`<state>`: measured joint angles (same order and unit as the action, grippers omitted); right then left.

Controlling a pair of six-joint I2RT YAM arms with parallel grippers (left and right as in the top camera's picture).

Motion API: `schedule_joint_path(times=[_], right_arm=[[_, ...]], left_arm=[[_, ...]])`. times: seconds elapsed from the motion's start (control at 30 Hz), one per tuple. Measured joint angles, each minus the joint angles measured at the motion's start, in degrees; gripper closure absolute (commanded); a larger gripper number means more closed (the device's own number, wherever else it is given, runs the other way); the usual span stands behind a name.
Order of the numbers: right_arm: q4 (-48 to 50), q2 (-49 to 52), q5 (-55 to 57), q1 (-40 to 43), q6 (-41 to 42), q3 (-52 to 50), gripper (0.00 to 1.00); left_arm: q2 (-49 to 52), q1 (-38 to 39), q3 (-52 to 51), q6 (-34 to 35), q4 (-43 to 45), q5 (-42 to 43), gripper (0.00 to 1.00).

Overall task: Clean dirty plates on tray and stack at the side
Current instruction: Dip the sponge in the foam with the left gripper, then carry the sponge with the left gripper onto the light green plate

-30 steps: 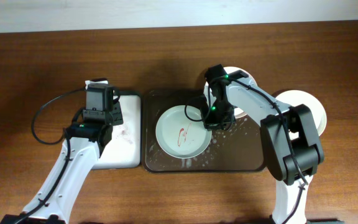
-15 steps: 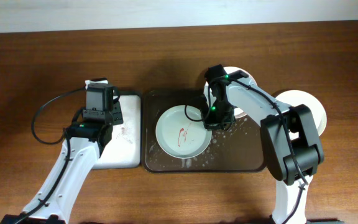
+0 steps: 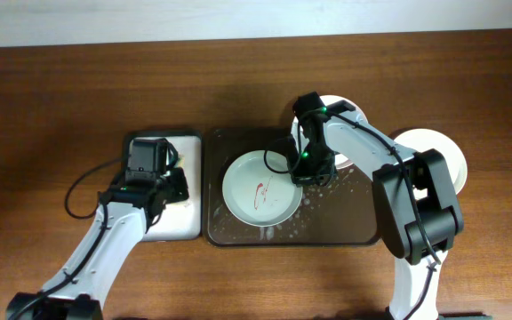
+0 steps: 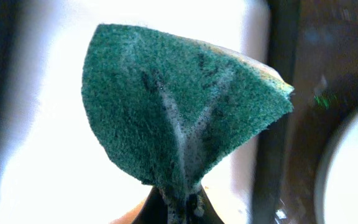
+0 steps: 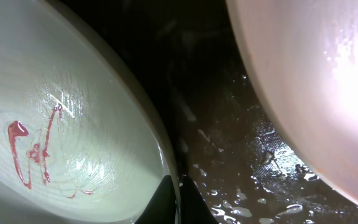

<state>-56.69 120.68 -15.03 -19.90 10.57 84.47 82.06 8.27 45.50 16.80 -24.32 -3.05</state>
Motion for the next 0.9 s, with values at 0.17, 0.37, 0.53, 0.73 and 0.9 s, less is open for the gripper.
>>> schedule_joint_path(times=[0.17, 0.37, 0.53, 0.73, 0.9], right_arm=[[0.0, 0.0, 0.0, 0.0, 0.0, 0.0, 0.96], [0.0, 0.0, 0.0, 0.0, 0.0, 0.0, 0.96], [0.0, 0.0, 0.0, 0.0, 0.0, 0.0, 0.96], [0.0, 0.0, 0.0, 0.0, 0.0, 0.0, 0.96], [0.0, 0.0, 0.0, 0.0, 0.0, 0.0, 0.96]], left_arm=[[-0.2, 0.0, 1.3, 0.9, -0.6, 10.9, 1.00], [-1.9, 4.8, 5.0, 3.1, 0.2, 13.3, 1.00], [2.1, 13.7, 5.0, 10.1, 4.8, 14.5, 1.00], [9.9, 20.9, 5.0, 21.4, 11.1, 15.3, 1.00], [14.6, 24.6, 5.0, 29.3, 15.6, 15.3, 1.00]])
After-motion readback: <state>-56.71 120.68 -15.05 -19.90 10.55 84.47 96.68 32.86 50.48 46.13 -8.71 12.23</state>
